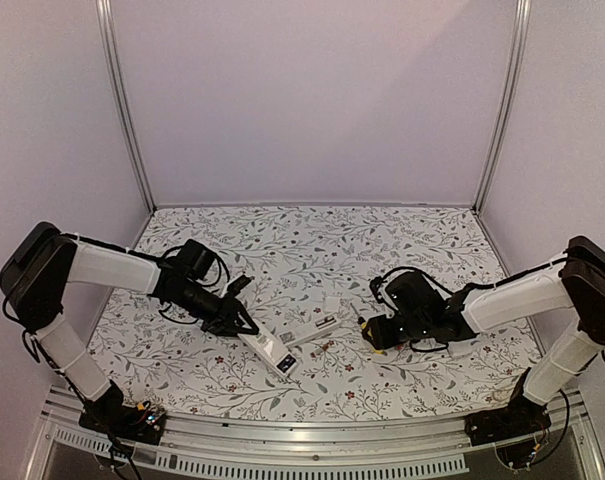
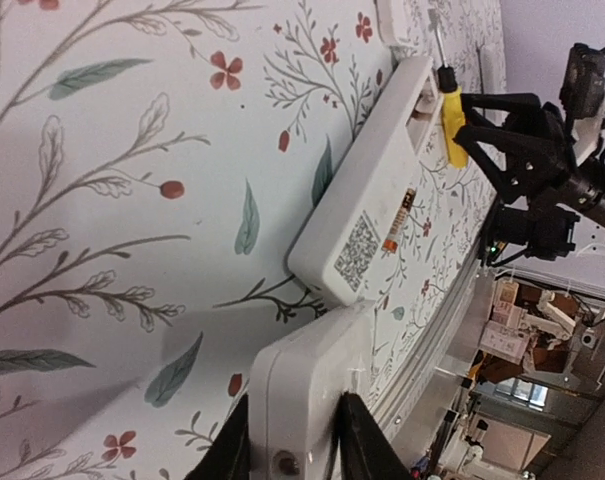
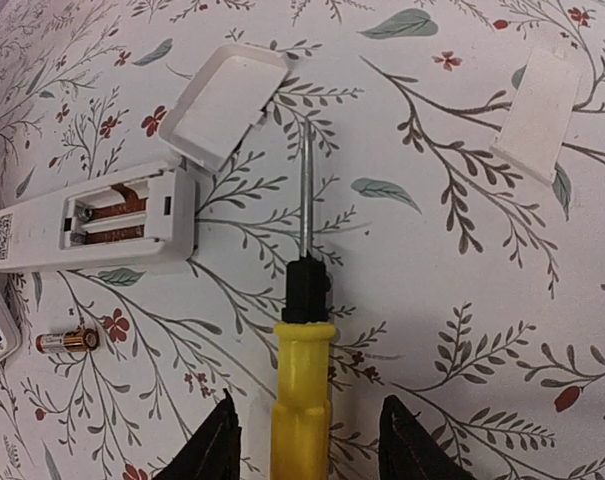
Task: Unload the batteries from the remote control
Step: Place the remote control without the battery cover at the center of the board, then pick up the screwdriver from the center of the board, then pass from the right arm to the left
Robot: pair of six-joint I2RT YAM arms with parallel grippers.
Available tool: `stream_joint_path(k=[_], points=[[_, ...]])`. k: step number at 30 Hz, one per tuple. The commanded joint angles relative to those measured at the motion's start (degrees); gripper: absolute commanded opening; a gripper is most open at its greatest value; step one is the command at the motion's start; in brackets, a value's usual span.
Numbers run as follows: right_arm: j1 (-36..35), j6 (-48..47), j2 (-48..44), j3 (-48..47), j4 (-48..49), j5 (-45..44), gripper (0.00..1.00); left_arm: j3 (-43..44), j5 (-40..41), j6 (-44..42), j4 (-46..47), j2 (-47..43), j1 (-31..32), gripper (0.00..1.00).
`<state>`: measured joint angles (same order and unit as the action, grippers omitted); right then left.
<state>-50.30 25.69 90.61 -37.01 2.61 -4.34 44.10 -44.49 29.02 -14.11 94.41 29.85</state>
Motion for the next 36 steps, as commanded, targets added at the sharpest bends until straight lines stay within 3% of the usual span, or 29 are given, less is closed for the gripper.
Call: stream_joint_path(k=[1, 10, 17, 20, 28, 36], points=[[-0.56, -1.21, 2.76, -1.97, -0.42, -2.09, 0.43, -1.19, 11.29, -2.17, -2.46, 2.14, 0.30, 0.28], [-0.76, 0.38, 4.35, -2.18, -0.94, -3.64, 0.33, -1.28, 16.65, -1.87, -2.20, 0.98, 0.33, 0.50], [-0.80, 1.63, 4.91, -3.04, -1.68, -4.94, 0.09, -1.86, 23.63, -0.95, -2.91, -3.70, 0.35, 0.76], [-0.80, 2.12, 3.73, -3.14, -1.58, -5.44, 0.03, -1.64, 27.62, -0.65, -3.32, -6.22, 0.33, 0.82], [-0.53, 1.27, -2.27, -3.35, -0.26, -3.04, 0.00, 1.70, 31.46, -3.68, -1.58, -14.35, 1.26, 0.83], [2.62, -4.42, -12.08, -2.72, 5.41, 16.93, 0.00, 9.48, 22.50, -8.06, 3.79, -17.57, 7.55, 0.84]])
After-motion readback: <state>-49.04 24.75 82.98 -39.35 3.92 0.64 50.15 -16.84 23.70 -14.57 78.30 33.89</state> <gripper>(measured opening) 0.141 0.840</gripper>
